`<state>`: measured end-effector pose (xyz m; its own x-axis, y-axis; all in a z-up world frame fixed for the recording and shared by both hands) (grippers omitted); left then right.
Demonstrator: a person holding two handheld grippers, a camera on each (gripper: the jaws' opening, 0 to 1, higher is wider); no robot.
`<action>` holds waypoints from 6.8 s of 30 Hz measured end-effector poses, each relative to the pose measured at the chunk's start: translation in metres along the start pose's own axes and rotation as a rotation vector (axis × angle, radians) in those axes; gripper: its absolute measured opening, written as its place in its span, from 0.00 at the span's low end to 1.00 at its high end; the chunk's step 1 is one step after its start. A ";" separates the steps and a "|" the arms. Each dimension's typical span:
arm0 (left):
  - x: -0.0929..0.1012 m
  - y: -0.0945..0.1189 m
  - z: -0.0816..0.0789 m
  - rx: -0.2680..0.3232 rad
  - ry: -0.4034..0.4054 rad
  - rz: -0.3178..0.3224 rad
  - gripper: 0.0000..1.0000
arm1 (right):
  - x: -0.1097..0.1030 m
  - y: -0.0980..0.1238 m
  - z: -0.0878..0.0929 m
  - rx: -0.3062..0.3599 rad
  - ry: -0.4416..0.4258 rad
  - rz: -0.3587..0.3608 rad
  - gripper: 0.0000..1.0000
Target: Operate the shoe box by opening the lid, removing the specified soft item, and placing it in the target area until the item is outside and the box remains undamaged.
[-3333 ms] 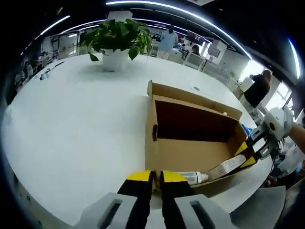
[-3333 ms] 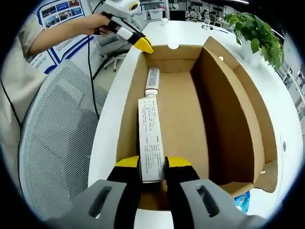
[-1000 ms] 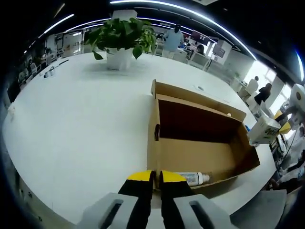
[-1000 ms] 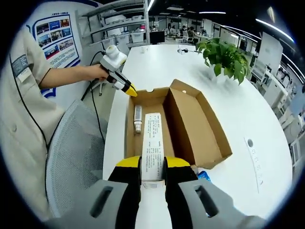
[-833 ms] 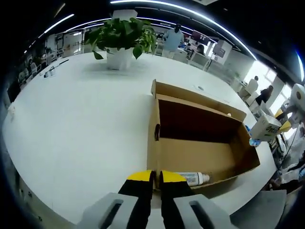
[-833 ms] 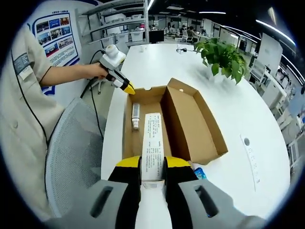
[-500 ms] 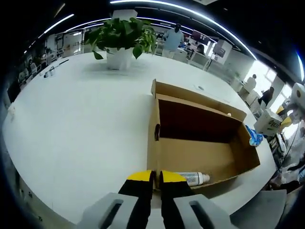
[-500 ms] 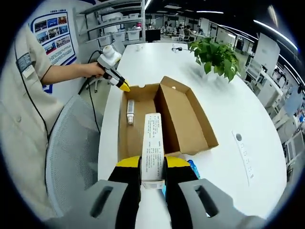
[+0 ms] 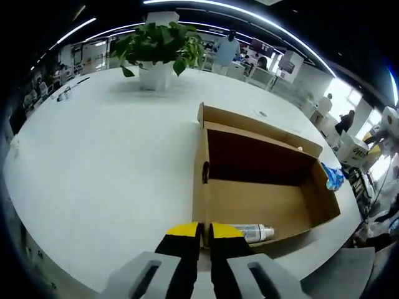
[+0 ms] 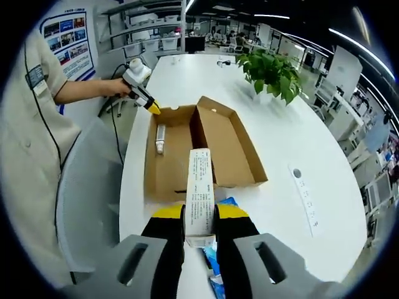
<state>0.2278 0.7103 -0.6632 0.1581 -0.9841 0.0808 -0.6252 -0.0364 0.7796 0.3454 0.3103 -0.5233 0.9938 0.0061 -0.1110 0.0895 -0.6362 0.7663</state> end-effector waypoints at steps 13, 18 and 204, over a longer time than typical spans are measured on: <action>-0.001 -0.001 0.000 -0.005 0.004 0.001 0.04 | 0.022 0.024 0.024 -0.040 -0.013 0.049 0.15; 0.000 0.000 0.000 -0.006 0.006 0.003 0.04 | 0.030 0.029 0.034 -0.068 -0.015 0.063 0.15; 0.014 0.011 -0.035 0.065 -0.154 0.084 0.21 | 0.098 0.039 0.199 -0.414 -0.080 0.348 0.49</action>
<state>0.2503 0.7024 -0.6318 -0.0129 -0.9989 0.0443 -0.6804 0.0412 0.7316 0.4332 0.1322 -0.6304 0.9625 -0.2200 0.1585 -0.2097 -0.2333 0.9495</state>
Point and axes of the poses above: the point that each gripper's makers call its tool centre point, and the gripper's own axes: y roughly backward along the fingers, x roughly to its right, z roughly out of its underside, the point moved 7 cm from there along y, roughly backward along the fingers, and after that the axes turned 12 degrees about -z, right-handed, at the moved point
